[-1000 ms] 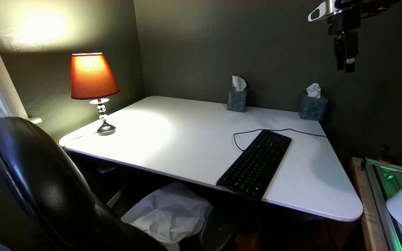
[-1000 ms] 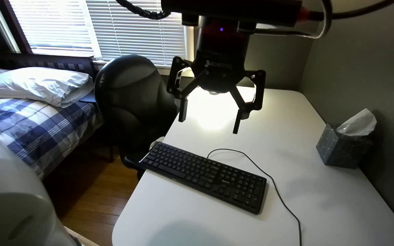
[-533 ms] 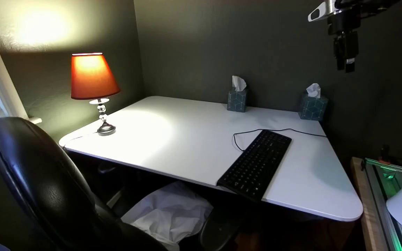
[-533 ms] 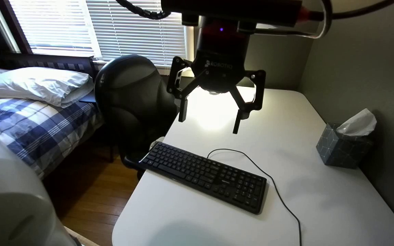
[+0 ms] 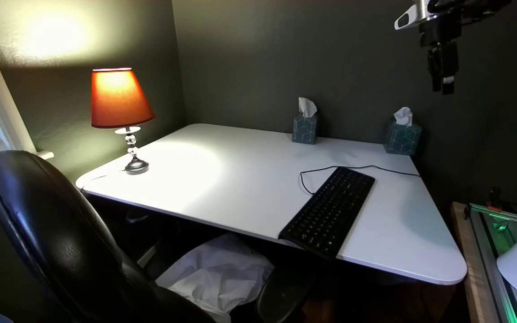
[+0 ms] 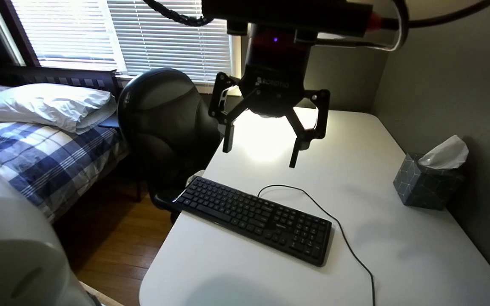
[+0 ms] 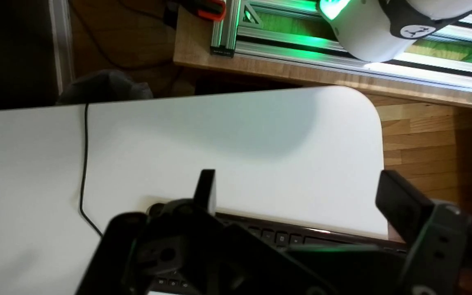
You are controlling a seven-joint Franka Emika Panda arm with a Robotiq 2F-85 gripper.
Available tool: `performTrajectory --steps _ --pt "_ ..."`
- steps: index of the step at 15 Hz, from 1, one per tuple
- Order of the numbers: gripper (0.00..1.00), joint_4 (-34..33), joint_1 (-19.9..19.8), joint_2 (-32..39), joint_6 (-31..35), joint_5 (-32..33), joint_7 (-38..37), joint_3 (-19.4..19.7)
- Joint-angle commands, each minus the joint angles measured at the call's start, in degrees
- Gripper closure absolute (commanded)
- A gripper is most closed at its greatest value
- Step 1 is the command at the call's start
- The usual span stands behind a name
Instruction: Press enter on the keyboard
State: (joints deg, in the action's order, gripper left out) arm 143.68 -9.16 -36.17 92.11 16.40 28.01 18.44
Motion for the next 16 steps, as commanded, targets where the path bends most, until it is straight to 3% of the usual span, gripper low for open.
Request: performTrajectory --steps 1,7,16 --pt "0.0 -1.32 0.65 6.06 3.37 -1.33 -2.82 0.28" --pt "0.0 1.85 -0.33 12.0 17.09 -4.07 -5.82 0.19" --pt "0.0 4.68 -2.12 20.11 30.0 -10.42 -6.27 0.33"
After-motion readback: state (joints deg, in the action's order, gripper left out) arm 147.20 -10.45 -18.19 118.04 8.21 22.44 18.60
